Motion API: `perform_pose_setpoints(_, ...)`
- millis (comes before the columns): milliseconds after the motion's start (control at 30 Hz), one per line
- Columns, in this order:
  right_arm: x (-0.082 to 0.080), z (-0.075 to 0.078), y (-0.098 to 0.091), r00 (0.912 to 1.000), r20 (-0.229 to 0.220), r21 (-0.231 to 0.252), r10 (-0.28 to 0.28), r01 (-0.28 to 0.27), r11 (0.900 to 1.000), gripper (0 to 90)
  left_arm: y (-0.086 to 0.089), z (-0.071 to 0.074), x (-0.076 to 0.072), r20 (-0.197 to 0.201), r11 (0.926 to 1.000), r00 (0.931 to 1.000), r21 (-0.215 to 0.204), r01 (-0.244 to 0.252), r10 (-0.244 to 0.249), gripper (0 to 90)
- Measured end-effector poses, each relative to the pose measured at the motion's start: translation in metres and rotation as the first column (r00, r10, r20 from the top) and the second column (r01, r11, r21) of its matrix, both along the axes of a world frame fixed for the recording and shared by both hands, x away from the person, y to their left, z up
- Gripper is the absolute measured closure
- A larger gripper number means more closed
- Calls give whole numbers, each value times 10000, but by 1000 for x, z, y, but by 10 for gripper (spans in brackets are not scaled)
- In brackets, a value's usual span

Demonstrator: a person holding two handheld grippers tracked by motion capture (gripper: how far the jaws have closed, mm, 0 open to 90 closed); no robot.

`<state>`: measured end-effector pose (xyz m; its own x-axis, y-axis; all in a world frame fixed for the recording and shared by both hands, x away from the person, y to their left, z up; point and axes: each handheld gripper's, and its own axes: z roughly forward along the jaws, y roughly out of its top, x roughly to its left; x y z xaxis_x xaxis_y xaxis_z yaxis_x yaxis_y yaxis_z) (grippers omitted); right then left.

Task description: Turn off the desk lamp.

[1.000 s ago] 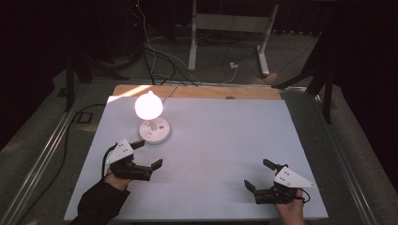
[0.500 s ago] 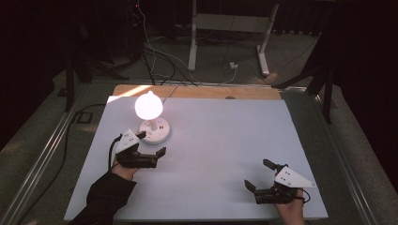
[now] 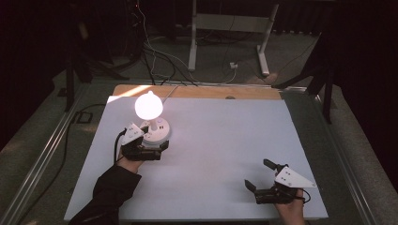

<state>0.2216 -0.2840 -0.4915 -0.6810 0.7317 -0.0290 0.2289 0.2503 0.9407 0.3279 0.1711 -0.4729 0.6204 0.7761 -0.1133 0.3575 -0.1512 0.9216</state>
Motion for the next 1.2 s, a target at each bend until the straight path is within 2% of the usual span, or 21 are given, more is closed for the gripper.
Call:
perform_pose_setpoints(33, 0, 0, 0, 10000, -9, -1, 9, -9, 10000, 0, -1, -1, 2, 33, 9999, 10000, 106, 5, -5, 4)
perform_pose_setpoints(100, 0, 0, 0, 10000, 13, 2, -1, 1, 10000, 0, -2, -2, 5, 7, 9998, 9998, 10, 204, -204, 4)
perform_pose_setpoints(200, 0, 0, 0, 10000, 8, 18, 3, -3, 10000, 0, -4, -3, 8, 172, 9996, 9997, 212, 197, -200, 4)
perform_pose_setpoints(400, -1, 0, -1, 10000, 1, 43, 2, -2, 10000, 0, -5, -8, 21, -201, 9997, 9997, 240, 107, -102, 5)
perform_pose_setpoints(467, -1, 1, -1, 10000, 4, 71, 16, -16, 10000, 0, -6, -9, 25, -335, 9988, 9994, 489, -2, 19, 4)
perform_pose_setpoints(533, -1, 0, -1, 10000, -7, 122, 41, -40, 9999, 0, -6, -10, 26, -167, 9974, 9997, 697, -185, 197, 10)
perform_pose_setpoints(600, -1, 0, -1, 10000, -1, 97, 71, -71, 9999, 0, -5, -11, 28, -254, 9978, 9993, 604, -271, 287, 46)
perform_pose_setpoints(767, -1, 0, -1, 10000, -5, 91, 62, -62, 9999, 0, -3, -12, 31, -187, 9958, 9984, 750, -521, 537, 156)
perform_pose_setpoints(933, -1, 0, -1, 10000, -26, 83, 77, -76, 9999, 0, -2, -12, 35, -151, 9952, 9982, 803, -567, 581, 238)
perform_pose_setpoints(1200, -1, 0, -1, 10000, -30, 88, 67, -67, 9999, 0, -4, -19, 40, -189, 9907, 9969, 1145, -740, 767, 505)
